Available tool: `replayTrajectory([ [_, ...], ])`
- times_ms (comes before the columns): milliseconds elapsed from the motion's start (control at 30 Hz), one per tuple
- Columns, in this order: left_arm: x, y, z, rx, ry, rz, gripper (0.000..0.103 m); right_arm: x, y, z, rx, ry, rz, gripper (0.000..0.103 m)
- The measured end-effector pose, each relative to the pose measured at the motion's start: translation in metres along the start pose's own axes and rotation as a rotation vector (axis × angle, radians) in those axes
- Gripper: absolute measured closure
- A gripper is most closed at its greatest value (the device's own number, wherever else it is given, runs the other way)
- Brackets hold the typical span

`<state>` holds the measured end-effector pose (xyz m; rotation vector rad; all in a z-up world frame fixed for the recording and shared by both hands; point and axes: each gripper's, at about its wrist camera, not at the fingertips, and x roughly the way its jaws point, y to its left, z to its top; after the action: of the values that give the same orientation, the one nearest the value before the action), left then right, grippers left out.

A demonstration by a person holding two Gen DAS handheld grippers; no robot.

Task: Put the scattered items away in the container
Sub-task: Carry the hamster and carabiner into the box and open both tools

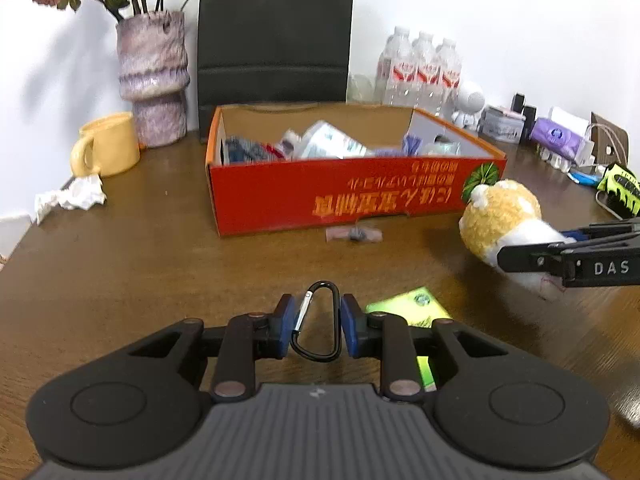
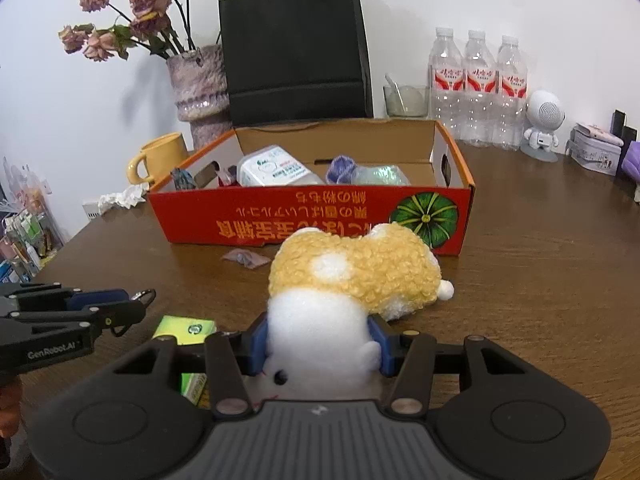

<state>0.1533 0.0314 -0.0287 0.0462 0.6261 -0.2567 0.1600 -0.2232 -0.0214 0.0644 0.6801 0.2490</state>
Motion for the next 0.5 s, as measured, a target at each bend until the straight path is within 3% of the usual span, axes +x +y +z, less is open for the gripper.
replayTrajectory([
  [233,-0.016,-0.002,0.032,-0.012,-0.095,-0.015,0.077,-0.015,0.004,0.016,-0.026,-0.069,0.007,0.054],
  [500,-0.006,-0.007,0.095,-0.022,-0.223,-0.016,0.077,-0.015,0.007,0.071,-0.076,-0.174,0.014,0.054],
])
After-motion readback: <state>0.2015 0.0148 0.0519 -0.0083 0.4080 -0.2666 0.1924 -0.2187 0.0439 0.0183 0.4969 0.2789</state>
